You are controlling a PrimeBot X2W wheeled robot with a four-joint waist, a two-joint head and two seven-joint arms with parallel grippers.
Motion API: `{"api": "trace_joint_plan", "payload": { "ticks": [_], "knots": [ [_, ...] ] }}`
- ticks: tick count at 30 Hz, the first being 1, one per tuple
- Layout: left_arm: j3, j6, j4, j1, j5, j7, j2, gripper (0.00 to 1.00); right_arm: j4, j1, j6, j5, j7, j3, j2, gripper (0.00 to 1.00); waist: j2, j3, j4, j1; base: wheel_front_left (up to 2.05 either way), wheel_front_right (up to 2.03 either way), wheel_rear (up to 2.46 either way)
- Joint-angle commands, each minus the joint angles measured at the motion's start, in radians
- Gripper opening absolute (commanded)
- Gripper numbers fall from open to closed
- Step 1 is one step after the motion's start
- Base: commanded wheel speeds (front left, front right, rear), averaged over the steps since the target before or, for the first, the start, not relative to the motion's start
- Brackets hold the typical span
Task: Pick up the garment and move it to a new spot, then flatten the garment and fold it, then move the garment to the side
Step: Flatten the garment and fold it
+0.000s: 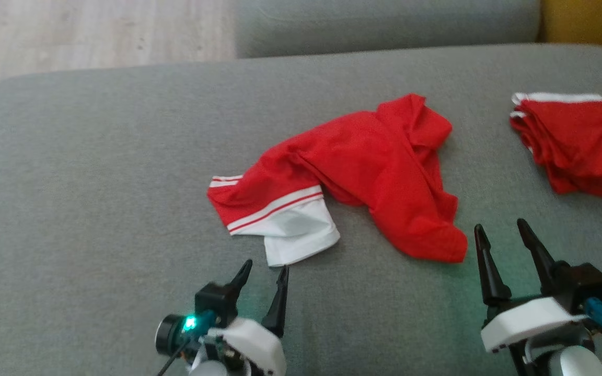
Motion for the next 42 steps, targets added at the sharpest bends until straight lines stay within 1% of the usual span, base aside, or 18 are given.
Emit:
{"api": "trace_joint_plan", "payload": {
  "ticks": [1,4,11,12,13,15,20,25,26,27,28,29,34,36,41,42],
  "knots": [
    [0.026,0.007,-0.018,-0.047,0.000,0.000,-0.009,1.00,-0.029,-0.049,-0.001,0.007,0.001,0.027,-0.006,1.00,0.0000,0.026,-0.026,-0.0001,0.00,0.00,0.00],
    [0.025,0.018,0.037,-0.090,-0.004,0.015,-0.022,1.00,-0.017,-0.065,-0.001,0.007,-0.002,0.040,-0.006,1.00,0.0000,0.052,-0.054,-0.0001,0.00,0.00,0.00],
    [0.039,0.074,0.138,-0.156,-0.021,0.033,-0.039,0.99,0.045,-0.091,-0.001,0.012,-0.017,0.066,-0.006,1.00,0.0000,0.094,-0.086,-0.0001,0.00,0.00,0.00],
    [0.036,0.077,0.148,-0.161,-0.023,0.040,-0.041,0.76,0.056,-0.096,-0.001,0.012,-0.022,0.069,-0.006,1.00,0.0000,0.098,-0.087,-0.0001,0.00,0.00,0.00],
    [0.032,0.078,0.155,-0.165,-0.026,0.046,-0.042,0.44,0.068,-0.101,-0.001,0.014,-0.025,0.073,-0.006,1.00,0.0000,0.101,-0.087,-0.0001,0.00,0.00,0.00],
    [0.019,0.077,0.162,-0.172,-0.026,0.054,-0.044,0.00,0.095,-0.112,-0.001,0.016,-0.026,0.084,-0.006,1.00,0.0000,0.107,-0.085,-0.0001,0.00,0.00,0.00],
    [0.005,0.076,0.153,-0.178,-0.040,0.050,-0.047,0.00,0.177,-0.140,-0.001,0.036,-0.034,0.110,-0.006,1.00,0.0000,0.117,-0.064,-0.0001,0.00,0.00,0.00],
    [0.002,0.080,0.133,-0.182,-0.043,0.028,-0.048,0.00,0.278,-0.175,-0.001,0.052,-0.035,0.114,-0.006,1.00,0.0000,0.123,-0.035,-0.0001,0.00,0.00,0.00],
    [0.004,0.081,0.129,-0.183,-0.043,0.022,-0.047,0.00,0.296,-0.182,-0.001,0.053,-0.038,0.115,-0.006,0.92,0.0000,0.124,-0.031,-0.0001,0.00,0.00,0.00],
    [0.004,0.082,0.126,-0.183,-0.043,0.019,-0.047,0.00,0.312,-0.189,-0.001,0.054,-0.043,0.115,-0.006,0.69,0.0000,0.124,-0.028,-0.0001,0.00,0.00,0.00],
    [0.005,0.083,0.123,-0.183,-0.043,0.015,-0.046,0.00,0.327,-0.196,-0.001,0.055,-0.047,0.116,-0.006,0.55,0.0000,0.124,-0.024,-0.0001,0.00,0.00,0.00],
    [0.006,0.083,0.121,-0.182,-0.044,0.013,-0.045,0.00,0.342,-0.203,-0.001,0.057,-0.049,0.118,-0.006,0.45,0.0000,0.124,-0.022,-0.0001,0.00,0.00,0.00],
    [0.006,0.085,0.112,-0.178,-0.048,0.008,-0.039,0.00,0.406,-0.228,-0.001,0.070,-0.046,0.129,-0.006,0.29,0.0000,0.121,-0.014,-0.0001,0.00,0.00,0.00],
    [0.006,0.087,0.110,-0.176,-0.050,0.007,-0.038,0.00,0.431,-0.233,-0.001,0.079,-0.035,0.133,-0.006,0.26,0.0000,0.119,-0.014,-0.0001,0.00,0.00,0.00],
    [0.007,0.087,0.107,-0.174,-0.055,0.003,-0.035,0.00,0.483,-0.241,-0.001,0.082,0.003,0.146,-0.006,0.23,0.0000,0.113,-0.014,-0.0001,0.00,0.00,0.00],
    [0.008,0.086,0.105,-0.173,-0.056,0.000,-0.034,0.00,0.491,-0.242,-0.001,0.088,0.008,0.152,-0.006,0.18,0.0000,0.110,-0.014,-0.0001,0.00,0.00,0.00]
  ]
}}
